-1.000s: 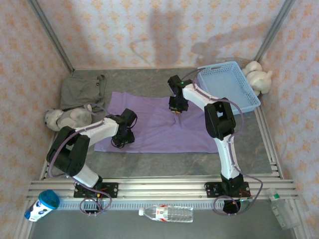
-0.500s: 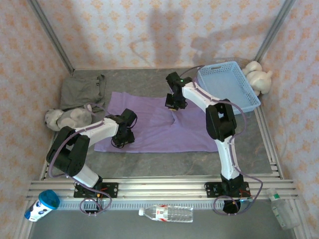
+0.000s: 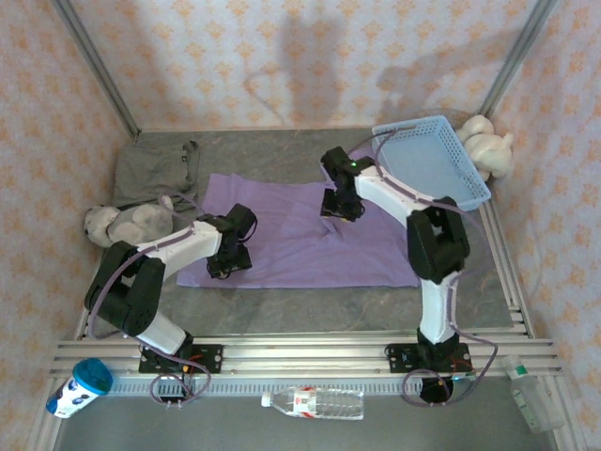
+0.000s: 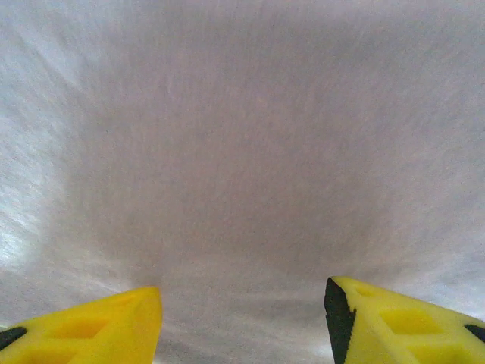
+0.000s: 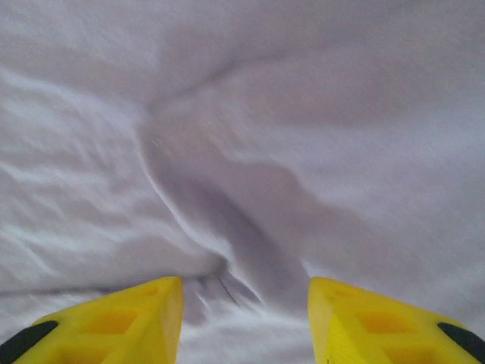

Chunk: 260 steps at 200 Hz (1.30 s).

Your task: Fold and stack the mixed laundry pile

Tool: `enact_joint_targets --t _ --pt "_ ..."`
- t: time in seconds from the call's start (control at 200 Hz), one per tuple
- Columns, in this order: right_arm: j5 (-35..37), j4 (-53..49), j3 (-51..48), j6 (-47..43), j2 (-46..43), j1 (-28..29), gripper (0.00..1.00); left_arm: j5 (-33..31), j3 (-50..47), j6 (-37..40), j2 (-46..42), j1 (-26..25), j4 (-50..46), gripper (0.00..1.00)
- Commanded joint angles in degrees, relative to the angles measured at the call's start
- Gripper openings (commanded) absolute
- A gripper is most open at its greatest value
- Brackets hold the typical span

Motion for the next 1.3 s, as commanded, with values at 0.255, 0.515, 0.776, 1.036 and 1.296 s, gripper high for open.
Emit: enact_joint_targets --t 0.255,0.515,0.776,1.036,1.296 --pt "6.34 6.90 -17.51 4.87 -4.74 -0.44 0.55 -6.94 8.03 3.55 8.79 3.85 1.90 0.61" --pt "5.32 8.72 -23.49 6.49 -6.03 2.07 0.62 -1.84 1.86 0.36 10.25 4.23 4.83 0.62" --pt "3.09 8.31 -28.08 11.49 -10.92 9.83 0.63 -2.50 -8.60 -1.83 -1.66 4.19 -0.54 0.62" --pt "7.31 -0.14 -17.91 9.49 -17.61 9.51 0.77 -3.57 -1.12 -1.72 -11.65 5.84 -10.44 0.68" --pt "8.72 -4.04 0.92 2.82 -8.60 -1.12 0.78 -2.23 18.54 2.56 -4.79 11.06 -13.04 0.76"
